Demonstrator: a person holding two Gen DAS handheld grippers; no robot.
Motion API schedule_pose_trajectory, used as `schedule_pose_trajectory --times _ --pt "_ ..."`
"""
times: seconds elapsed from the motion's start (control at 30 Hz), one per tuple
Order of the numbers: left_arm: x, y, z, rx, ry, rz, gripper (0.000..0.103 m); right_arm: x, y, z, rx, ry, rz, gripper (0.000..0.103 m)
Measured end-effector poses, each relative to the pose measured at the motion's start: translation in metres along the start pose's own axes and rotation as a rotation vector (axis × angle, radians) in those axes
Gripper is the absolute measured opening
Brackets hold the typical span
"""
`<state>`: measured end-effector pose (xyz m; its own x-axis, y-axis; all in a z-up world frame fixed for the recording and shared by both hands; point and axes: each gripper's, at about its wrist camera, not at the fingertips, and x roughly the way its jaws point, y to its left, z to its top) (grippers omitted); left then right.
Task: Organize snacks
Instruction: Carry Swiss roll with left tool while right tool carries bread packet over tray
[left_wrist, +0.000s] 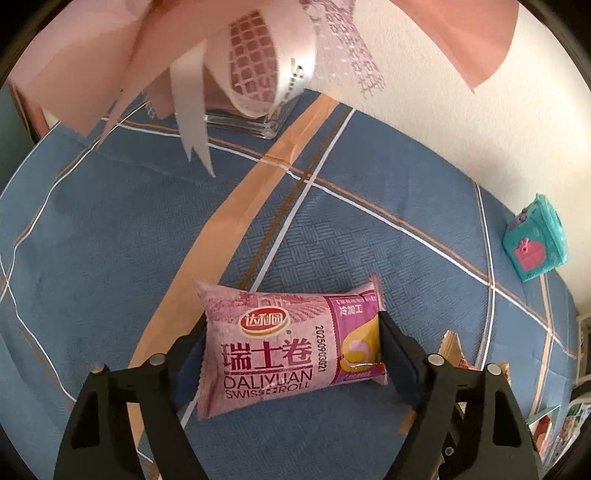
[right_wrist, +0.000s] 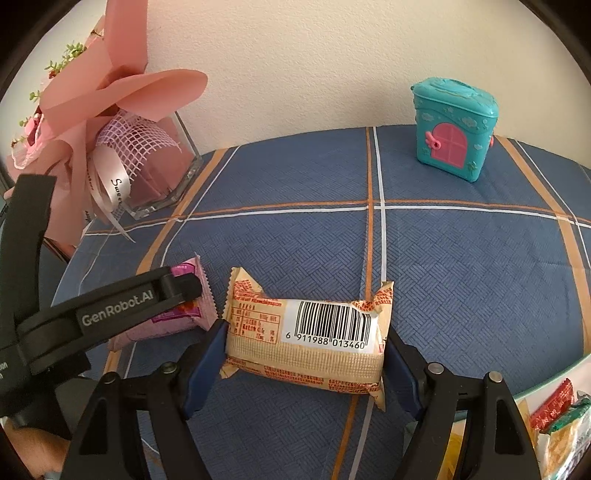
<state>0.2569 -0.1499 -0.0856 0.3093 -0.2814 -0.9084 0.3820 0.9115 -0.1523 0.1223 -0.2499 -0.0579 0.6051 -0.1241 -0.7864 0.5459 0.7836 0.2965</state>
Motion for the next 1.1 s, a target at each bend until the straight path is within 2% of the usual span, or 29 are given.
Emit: schedule_pose_trajectory --times 0.17,0.33,0.63,0.73,0.83,1.0,1.1 --pt "-0.016 0.021 -0.015 -0.042 -0.014 -0.027 0.078 -0.004 -0.001 0.003 0.008 0.006 0.007 0.079" --pt "-0.036 0.025 -0.027 -0.078 -0.027 -0.053 0.078 -0.024 -0.001 0.007 0.008 -0.007 0.016 0.079" --pt "-0.107 0.023 -0.053 -0.124 -0.076 -0.108 0.078 -0.088 -0.004 0.007 -0.020 -0.025 -0.027 0.078" --pt "-0.135 0.016 -0.065 -0.126 -0.099 -0.123 0.078 -0.115 -0.013 0.005 -0.014 -0.024 -0.050 0.078" --pt "-0.146 -0.006 -0.067 -0.118 -0.105 -0.146 0.078 -0.142 -0.026 0.002 -0.001 -0.028 -0.077 0.078" --pt "-0.175 -0.034 -0.098 -0.062 -0.109 -0.185 0.078 -0.180 -0.056 -0.009 0.037 -0.033 -0.121 0.078" --pt "-0.179 -0.051 -0.114 -0.027 -0.094 -0.209 0.078 -0.201 -0.078 -0.018 0.066 -0.040 -0.152 0.078"
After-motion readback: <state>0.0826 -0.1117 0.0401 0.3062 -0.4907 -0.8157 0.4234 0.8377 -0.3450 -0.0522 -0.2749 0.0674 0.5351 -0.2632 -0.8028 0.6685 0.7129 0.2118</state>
